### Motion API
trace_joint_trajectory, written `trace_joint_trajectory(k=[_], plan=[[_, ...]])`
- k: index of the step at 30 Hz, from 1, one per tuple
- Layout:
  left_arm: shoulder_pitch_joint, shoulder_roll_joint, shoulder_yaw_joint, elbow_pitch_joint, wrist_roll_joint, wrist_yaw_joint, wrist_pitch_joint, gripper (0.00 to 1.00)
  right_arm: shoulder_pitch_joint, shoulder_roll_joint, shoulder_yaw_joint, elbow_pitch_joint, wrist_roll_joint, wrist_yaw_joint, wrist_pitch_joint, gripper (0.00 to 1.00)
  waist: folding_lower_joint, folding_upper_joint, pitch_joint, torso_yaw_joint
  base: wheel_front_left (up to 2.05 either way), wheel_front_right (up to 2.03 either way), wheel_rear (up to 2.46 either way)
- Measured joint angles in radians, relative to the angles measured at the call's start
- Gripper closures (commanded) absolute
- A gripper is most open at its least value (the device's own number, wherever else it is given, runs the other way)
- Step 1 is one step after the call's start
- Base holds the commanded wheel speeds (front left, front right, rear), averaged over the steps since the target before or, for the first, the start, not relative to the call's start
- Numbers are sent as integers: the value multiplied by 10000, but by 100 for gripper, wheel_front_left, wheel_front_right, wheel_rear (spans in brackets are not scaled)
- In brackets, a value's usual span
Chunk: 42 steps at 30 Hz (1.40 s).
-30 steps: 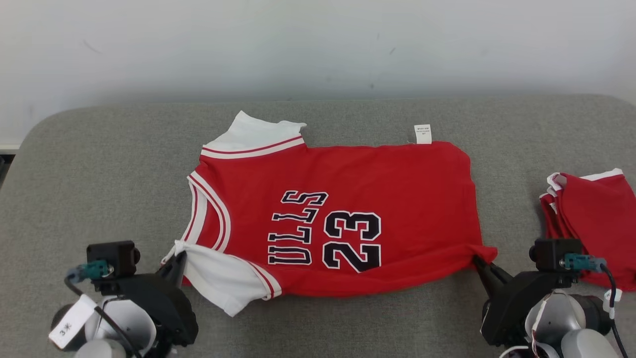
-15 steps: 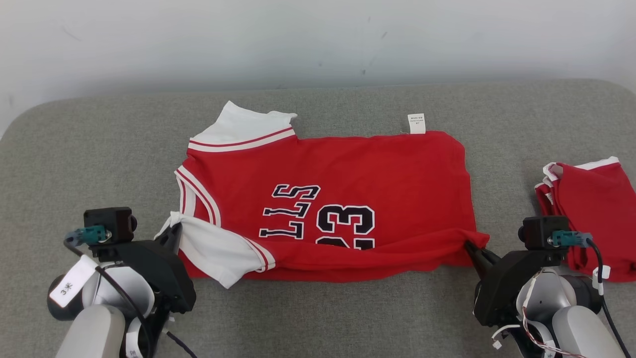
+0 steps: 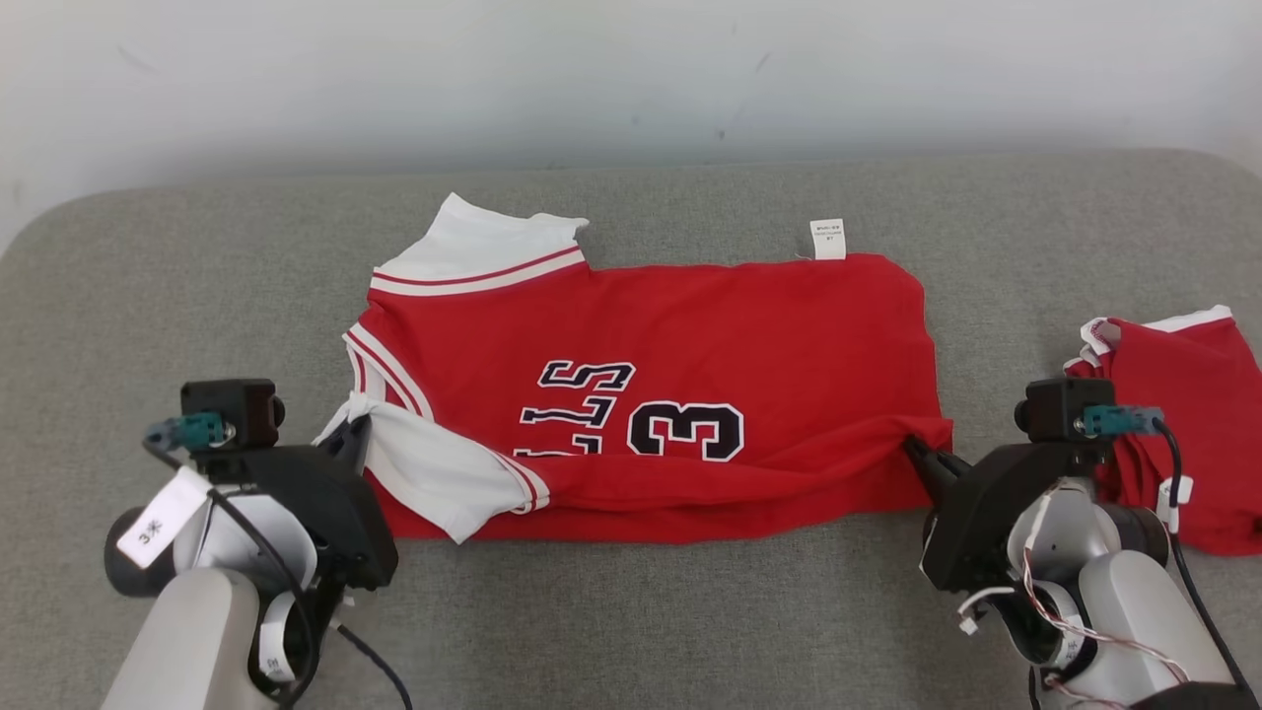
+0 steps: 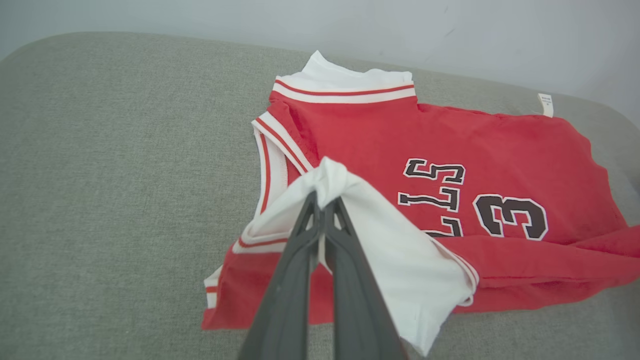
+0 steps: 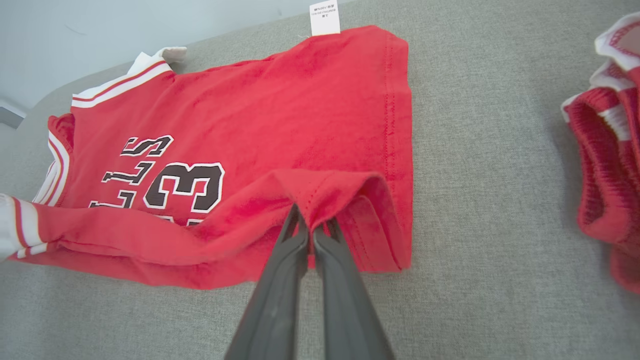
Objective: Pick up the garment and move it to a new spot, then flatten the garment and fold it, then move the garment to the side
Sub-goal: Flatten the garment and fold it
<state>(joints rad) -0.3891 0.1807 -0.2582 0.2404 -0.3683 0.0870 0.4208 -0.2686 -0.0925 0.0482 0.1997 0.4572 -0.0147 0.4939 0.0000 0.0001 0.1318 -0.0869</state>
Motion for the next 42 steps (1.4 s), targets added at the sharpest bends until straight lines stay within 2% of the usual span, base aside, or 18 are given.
trace_joint_trajectory(k=[10, 17, 18, 19, 20, 21, 22, 23, 24, 25, 27, 28, 29, 42], plan=[[-1016, -209, -132, 416, 268, -82, -96, 100, -919, 92, -8, 780, -4, -395, -10, 100, 1, 0, 499, -66, 0, 0, 0], [-1516, -257, -138, 1051, 311, -92, -272, 100, -1316, 119, 111, 1413, -33, -474, -33, 99, 1, 0, 781, -78, 0, 0, 0], [-1548, -257, -134, 1095, 318, -92, -336, 100, -1347, 130, 125, 1499, -36, -481, -104, 89, 1, 0, 795, -79, 0, 0, 0], [-1569, -259, -134, 1154, 322, -92, -366, 100, -1356, 140, 130, 1565, -71, -481, -115, 89, 1, 0, 805, -80, 0, 0, 0], [-1594, -267, -134, 1244, 326, -92, -433, 100, -1358, 144, 142, 1624, -102, -483, -134, 67, 0, 0, 812, -82, 0, 0, 0], [-1638, -278, -136, 1319, 336, -92, -464, 100, -1363, 146, 146, 1674, -104, -504, -192, 53, 1, 0, 817, -83, 0, 0, 0], [-1698, -293, -136, 1377, 336, -92, -502, 100, -1403, 161, 138, 1747, -105, -562, -257, 0, 1, 1, 821, -83, 0, 0, 0], [-1698, -293, -136, 1377, 336, -92, -502, 100, -1403, 161, 138, 1747, -105, -562, -257, 0, 1, 1, 821, -83, 0, 0, 0], [-1744, -305, -136, 1402, 357, -90, -579, 91, -1495, 178, 128, 1847, -105, -573, -326, 0, 1, 1, 823, -82, 0, 0, 0], [-1774, -311, -134, 1436, 416, -90, -635, 73, -1575, 182, 130, 1873, -105, -573, -372, 0, 1, 0, 824, -82, 0, 0, 0], [-1855, -320, -136, 1613, 437, -84, -717, 53, -1745, 199, 90, 1950, -105, -633, -546, 0, 0, 0, 821, -79, 0, 0, 0], [-1908, -318, -134, 1672, 441, -84, -798, 7, -1809, 211, 59, 1987, -105, -660, -631, 0, 1, 0, 817, -78, 0, 0, 0], [-1941, -320, -140, 1714, 454, -84, -863, 0, -1880, 215, 46, 2071, -105, -662, -686, 0, 1, 0, 812, -77, 0, 0, 0], [-2339, -339, -188, 2408, 656, -171, -1804, 0, -2121, 282, 36, 2715, -102, -731, -1429, 0, -1, 0, 570, -25, 0, 0, 0]])
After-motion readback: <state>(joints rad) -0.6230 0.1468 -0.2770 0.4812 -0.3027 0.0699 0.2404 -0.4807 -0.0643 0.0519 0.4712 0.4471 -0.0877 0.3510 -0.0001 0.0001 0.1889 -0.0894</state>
